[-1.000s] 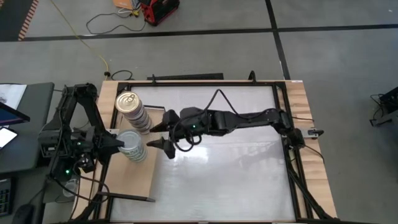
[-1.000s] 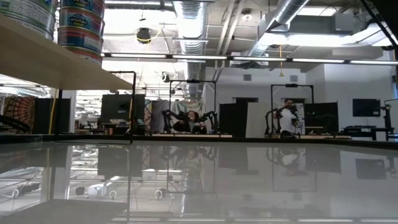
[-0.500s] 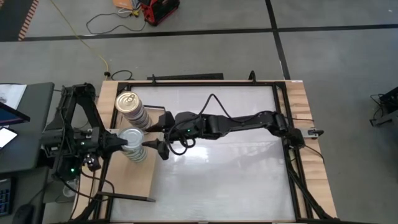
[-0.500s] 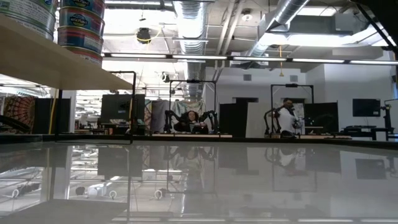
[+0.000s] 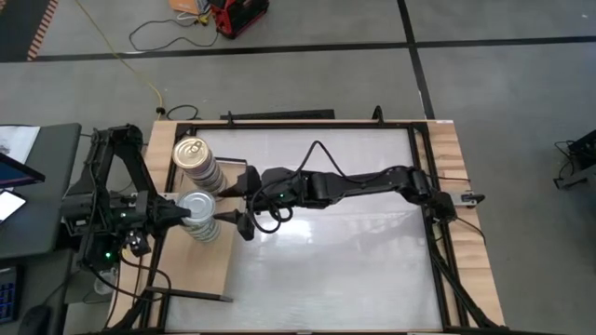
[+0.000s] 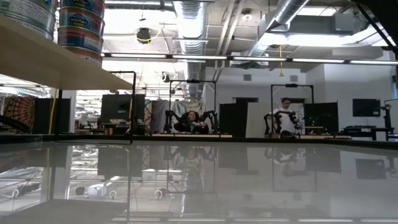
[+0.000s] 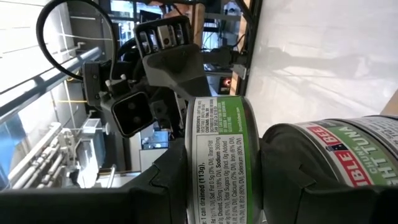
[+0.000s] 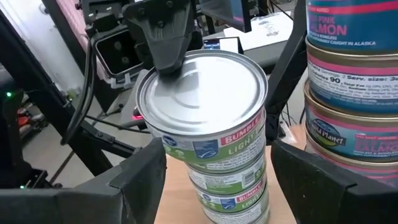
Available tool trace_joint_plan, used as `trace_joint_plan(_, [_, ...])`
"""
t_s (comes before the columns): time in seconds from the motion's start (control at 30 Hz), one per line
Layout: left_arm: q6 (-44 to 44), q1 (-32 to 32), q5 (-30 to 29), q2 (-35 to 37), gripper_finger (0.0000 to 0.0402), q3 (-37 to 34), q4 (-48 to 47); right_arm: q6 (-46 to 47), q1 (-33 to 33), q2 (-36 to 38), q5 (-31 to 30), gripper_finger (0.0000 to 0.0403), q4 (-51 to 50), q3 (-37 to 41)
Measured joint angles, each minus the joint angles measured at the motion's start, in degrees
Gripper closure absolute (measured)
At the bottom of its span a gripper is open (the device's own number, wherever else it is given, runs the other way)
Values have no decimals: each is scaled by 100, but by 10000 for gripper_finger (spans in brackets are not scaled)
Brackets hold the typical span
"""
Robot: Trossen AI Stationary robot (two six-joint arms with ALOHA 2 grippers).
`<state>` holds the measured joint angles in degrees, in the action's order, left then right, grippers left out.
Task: Stack canned seafood by type on shelf
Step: Stack the green tuna can on top of the green tuna can on the shelf
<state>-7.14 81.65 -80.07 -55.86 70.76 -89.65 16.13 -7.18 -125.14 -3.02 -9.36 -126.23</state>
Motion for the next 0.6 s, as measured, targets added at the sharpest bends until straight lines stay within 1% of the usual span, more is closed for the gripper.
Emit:
trace_joint_plan(0.23, [28, 0, 28, 0, 260, 0, 2, -136, 22, -98, 23, 92, 45, 0])
trace_joint_plan(0.33, [26, 0, 39, -2, 260, 0, 2, -198, 51, -173, 159, 92, 161, -2])
trace_joint_plan(0.6, [48, 0, 208, 0, 260, 0, 17, -264, 42, -179, 161, 92, 366, 0])
